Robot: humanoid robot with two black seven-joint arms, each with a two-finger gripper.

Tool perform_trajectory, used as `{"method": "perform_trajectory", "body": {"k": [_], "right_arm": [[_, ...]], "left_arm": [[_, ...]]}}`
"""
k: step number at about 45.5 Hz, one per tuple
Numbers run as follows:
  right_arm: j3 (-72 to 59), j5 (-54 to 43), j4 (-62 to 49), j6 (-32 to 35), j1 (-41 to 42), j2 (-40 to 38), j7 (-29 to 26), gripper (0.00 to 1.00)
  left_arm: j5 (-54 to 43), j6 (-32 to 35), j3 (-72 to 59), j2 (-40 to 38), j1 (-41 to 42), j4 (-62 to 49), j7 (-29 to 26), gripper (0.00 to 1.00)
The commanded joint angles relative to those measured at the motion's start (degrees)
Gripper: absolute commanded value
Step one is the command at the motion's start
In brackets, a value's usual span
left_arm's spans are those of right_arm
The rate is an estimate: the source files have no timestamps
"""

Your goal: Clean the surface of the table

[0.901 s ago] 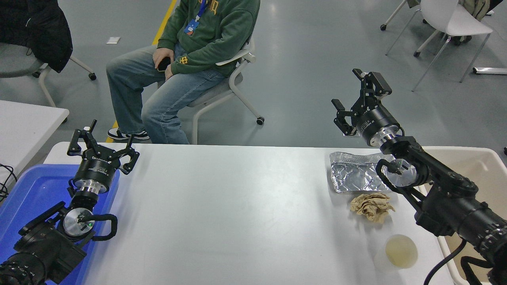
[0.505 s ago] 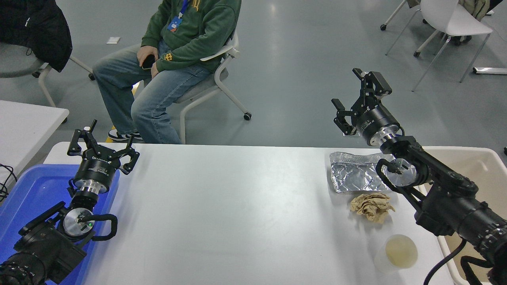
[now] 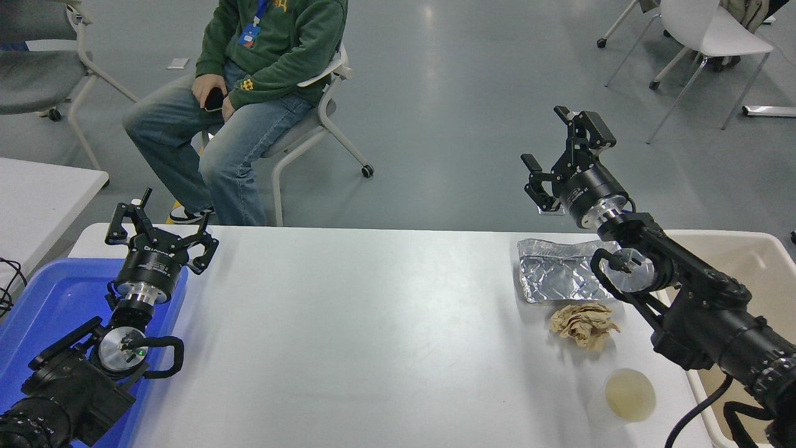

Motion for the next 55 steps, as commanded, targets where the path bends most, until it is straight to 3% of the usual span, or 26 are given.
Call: {"method": "perform_trajectory", "body": {"k": [1, 44, 55], "right_arm": [[-0.66, -0.02, -0.2, 0.1, 0.32, 0.07, -0.08, 0.99], [-4.26, -0.02, -1.43, 0.1, 2.08, 0.07, -0.17, 0.99], [-12.78, -0.19, -1.16, 0.1, 4.54, -2.39, -0.17, 0.99]], "left_arm": [[0.0, 0.0, 0.0, 0.0, 0.0, 0.0, 0.0, 1.0], [0.0, 0.0, 0.0, 0.0, 0.0, -0.08, 0.0, 1.0], [0.0, 0.0, 0.0, 0.0, 0.0, -0.09, 0.0, 1.0]]}}
